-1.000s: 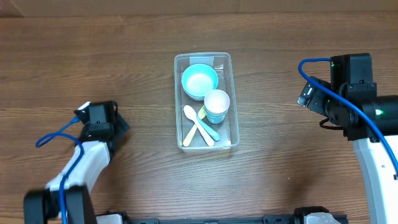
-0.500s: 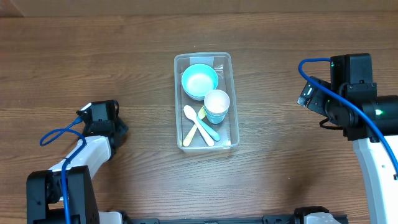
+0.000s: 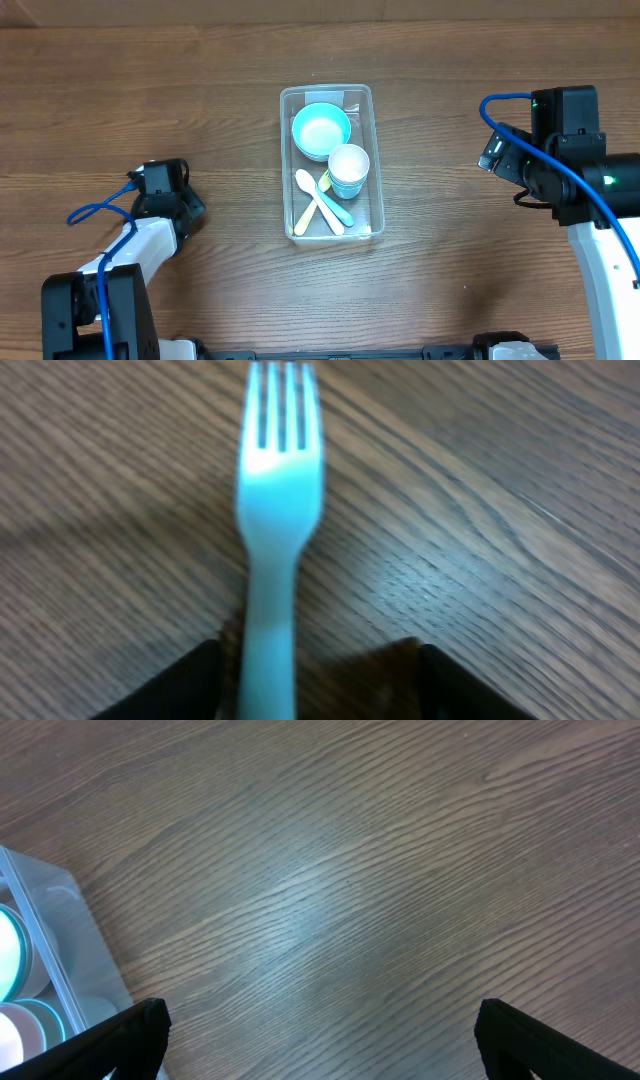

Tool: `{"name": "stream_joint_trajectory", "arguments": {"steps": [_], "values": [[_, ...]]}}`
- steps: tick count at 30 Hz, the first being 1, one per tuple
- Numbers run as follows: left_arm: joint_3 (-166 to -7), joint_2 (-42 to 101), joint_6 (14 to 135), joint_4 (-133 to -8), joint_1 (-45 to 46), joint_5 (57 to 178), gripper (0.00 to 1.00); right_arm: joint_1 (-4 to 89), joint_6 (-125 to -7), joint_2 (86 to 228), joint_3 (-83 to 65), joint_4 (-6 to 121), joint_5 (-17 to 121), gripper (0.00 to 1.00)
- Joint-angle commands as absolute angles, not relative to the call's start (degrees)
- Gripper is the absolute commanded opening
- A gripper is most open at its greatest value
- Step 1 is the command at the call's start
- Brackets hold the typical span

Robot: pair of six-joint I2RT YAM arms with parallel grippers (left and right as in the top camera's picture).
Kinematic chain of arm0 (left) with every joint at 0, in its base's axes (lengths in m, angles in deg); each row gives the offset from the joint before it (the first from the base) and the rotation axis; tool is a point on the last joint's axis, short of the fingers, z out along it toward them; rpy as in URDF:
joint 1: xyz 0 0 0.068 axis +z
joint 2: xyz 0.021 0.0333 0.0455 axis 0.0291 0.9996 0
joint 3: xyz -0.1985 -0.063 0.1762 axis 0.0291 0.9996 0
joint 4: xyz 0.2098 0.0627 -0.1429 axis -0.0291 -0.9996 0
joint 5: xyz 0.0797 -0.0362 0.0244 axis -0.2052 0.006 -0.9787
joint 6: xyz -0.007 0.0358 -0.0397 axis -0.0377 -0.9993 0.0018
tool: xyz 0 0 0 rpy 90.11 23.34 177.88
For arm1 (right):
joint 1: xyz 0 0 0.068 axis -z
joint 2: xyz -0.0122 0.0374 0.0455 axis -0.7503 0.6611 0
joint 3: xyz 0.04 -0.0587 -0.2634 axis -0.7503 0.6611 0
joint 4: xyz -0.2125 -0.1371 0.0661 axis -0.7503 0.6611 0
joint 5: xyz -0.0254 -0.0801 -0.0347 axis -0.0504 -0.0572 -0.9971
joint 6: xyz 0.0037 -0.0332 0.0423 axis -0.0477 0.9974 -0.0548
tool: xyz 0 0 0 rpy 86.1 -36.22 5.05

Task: Pack container
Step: 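Move the left gripper to the light-blue fork and grasp it, then place the light-blue fork into the container and release it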

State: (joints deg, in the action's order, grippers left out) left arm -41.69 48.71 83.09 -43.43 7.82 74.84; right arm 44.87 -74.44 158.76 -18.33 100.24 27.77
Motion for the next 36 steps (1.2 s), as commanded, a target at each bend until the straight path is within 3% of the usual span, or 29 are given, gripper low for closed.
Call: {"name": "stream_joint_trajectory", "arguments": {"steps": [1,4,6,9,11,18,29,36], "values": [[-40.40,50.22,87.85,-46.19,10.36,78.62,0.49,45.11,-74.22,158.48,-19.09,99.92,27.59,1.00],[-40.40,50.20,87.81,-47.15,12.04,78.76,0.49,45.11,-74.22,158.48,-19.09,99.92,27.59,1.00],[-40.40,50.20,87.61,-47.06,12.04,80.15,0.33,45.11,-74.22,158.48,-19.09,99.94,27.59,1.00],[-40.40,50.20,87.57,-46.82,12.04,80.59,0.20,45.11,-74.22,158.48,-19.09,99.92,27.59,1.00],[-40.40,50.20,86.54,-46.65,12.04,80.61,0.16,45.11,-74.22,158.48,-19.09,99.92,27.59,1.00],[-45.17,48.98,82.82,-48.88,12.04,85.27,0.13,45.11,-74.22,158.48,-19.09,99.92,27.59,1.00],[-52.64,36.95,85.03,-52.27,11.01,108.61,0.14,45.11,-74.22,158.48,-19.11,99.92,27.59,1.00],[-56.29,26.42,90.78,-52.24,-0.96,111.19,0.14,45.11,-74.22,158.48,-19.09,99.92,27.59,1.00]]}}
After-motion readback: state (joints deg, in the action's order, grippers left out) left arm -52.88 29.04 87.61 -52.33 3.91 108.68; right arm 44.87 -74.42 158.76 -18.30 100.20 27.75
